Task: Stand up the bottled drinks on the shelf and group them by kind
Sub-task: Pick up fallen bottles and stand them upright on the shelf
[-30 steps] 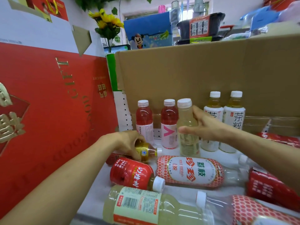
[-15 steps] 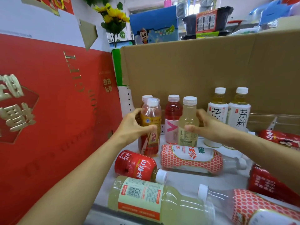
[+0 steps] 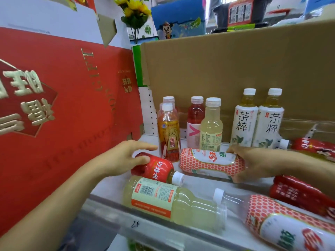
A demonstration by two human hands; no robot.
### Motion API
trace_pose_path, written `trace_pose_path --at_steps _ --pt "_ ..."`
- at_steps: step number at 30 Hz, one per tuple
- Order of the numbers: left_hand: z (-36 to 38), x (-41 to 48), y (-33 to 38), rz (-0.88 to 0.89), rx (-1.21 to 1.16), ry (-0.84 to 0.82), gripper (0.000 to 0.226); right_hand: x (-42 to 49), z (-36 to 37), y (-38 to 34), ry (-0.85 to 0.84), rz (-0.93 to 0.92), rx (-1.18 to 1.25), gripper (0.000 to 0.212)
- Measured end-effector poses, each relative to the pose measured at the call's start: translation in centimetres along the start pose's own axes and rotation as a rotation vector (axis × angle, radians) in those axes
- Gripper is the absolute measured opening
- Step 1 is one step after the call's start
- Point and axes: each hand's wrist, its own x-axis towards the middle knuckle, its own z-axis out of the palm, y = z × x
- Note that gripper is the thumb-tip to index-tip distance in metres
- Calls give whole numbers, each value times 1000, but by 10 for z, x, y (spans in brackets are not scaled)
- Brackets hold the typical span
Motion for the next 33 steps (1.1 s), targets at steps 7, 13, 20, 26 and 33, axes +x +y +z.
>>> trace_pose_path --at_steps 7,13,20,26,33 --pt "-8 -2 7 -41 204 -185 68 -1 -1 -1 35 -104 41 64" --pt "1 10 21 3 327 -218 81 -1 5 12 -4 -121 70 65" --pt "3 30 28 3 378 -242 87 -25 -38 20 347 -240 394 33" --pt "11 37 28 28 361 -225 82 -12 -56 -11 606 -283 734 24" --pt "18 35 32 87 480 -173 85 0 -76 -57 637 -273 654 23"
